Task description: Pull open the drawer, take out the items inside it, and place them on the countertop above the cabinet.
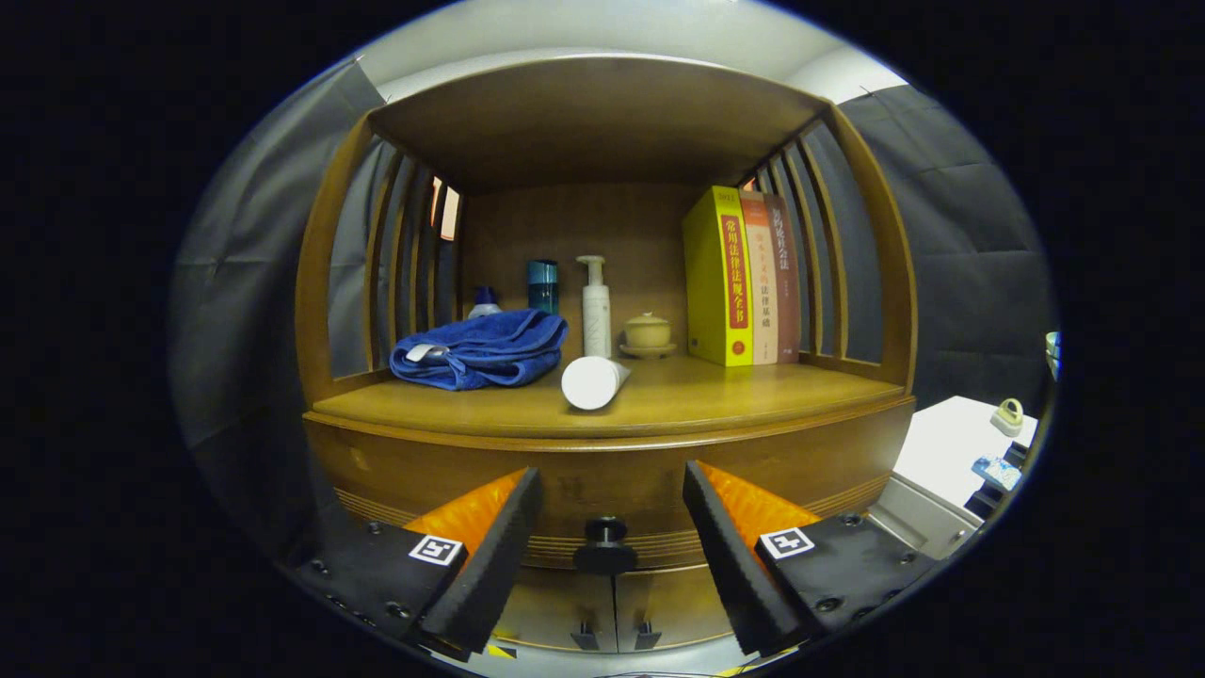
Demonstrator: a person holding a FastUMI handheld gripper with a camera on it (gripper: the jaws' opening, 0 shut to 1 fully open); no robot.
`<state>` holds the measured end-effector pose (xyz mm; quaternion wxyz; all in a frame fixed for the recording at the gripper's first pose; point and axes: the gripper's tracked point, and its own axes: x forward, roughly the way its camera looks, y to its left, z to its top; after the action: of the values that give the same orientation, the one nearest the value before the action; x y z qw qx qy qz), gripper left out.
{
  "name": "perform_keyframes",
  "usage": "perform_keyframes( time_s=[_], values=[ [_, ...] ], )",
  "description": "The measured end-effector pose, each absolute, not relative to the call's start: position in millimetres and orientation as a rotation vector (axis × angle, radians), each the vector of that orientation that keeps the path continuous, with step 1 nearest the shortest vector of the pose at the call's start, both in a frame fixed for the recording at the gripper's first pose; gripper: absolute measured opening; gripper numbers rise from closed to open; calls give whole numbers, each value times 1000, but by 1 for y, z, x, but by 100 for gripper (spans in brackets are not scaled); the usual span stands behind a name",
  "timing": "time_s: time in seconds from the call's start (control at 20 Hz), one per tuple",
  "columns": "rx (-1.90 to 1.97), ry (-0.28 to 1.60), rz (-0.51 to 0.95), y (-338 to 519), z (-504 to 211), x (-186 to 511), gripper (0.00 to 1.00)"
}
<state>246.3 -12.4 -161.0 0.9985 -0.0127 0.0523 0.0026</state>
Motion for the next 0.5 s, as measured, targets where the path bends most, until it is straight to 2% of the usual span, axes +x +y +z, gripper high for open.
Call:
perform_keyframes(
  time_s=[0.5],
  values=[
    [-38,15,-5,-27,-59,147,99]
  ],
)
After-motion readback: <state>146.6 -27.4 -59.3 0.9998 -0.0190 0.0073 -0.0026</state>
